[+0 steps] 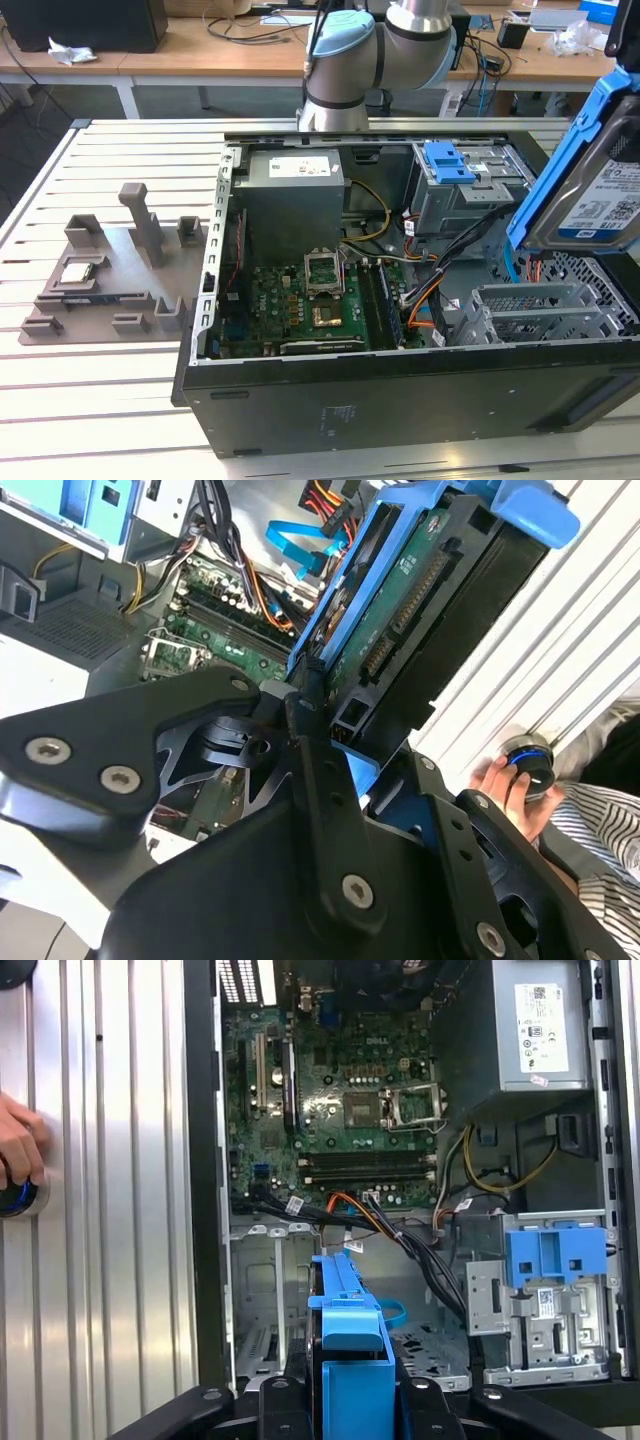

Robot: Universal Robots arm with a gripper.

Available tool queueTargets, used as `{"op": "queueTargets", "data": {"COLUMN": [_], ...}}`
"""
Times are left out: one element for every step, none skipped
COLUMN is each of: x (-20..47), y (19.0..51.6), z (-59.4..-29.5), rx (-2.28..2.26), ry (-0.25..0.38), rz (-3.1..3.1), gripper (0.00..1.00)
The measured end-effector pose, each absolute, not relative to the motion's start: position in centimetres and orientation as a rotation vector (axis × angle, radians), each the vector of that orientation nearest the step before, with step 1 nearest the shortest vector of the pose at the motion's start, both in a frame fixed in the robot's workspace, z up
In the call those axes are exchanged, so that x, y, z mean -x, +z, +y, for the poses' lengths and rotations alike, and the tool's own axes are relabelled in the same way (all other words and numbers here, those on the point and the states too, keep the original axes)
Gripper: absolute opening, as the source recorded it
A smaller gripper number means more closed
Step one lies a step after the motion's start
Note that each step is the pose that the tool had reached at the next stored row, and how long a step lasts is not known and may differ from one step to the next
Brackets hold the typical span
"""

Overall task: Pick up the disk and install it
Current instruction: 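Pick up the disk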

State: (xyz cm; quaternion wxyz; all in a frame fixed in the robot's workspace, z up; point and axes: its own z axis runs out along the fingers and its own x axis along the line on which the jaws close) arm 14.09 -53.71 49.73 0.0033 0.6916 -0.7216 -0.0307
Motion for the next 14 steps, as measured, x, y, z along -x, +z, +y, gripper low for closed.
{"op": "queueTargets", "data": {"x": [-14.1, -14.1, -14.1, -14.1, -14.1, -14.1, -14.1, -14.0, -14.0, -13.9, -13.9, -13.8, -13.7, -13.6], "y": [49.5, 49.2, 49.0, 48.7, 48.5, 48.4, 48.2, 48.0, 47.7, 47.4, 47.1, 46.5, 46.3, 46.1], "z": [-53.7, -53.7, -53.7, -53.7, -53.7, -53.7, -53.8, -54.0, -54.3, -54.5, -54.6, -54.7, -54.7, -54.7], "rx": [-2.168, -2.168, -2.168, -2.168, -2.168, -2.168, -2.168, -2.168, -2.168, -2.168, -2.168, -2.168, -2.168, -2.168], "ry": [-0.096, -0.096, -0.096, -0.096, -0.096, -0.096, -0.096, -0.096, -0.096, -0.096, -0.096, -0.096, -0.096, -0.096], "rz": [-2.262, -2.262, -2.262, -2.262, -2.262, -2.262, -2.262, -2.262, -2.262, -2.262, -2.262, -2.262, -2.262, -2.262], "gripper": [0.37, 0.37, 0.37, 0.37, 0.37, 0.37, 0.37, 0.37, 0.37, 0.37, 0.37, 0.37, 0.37, 0.37]}}
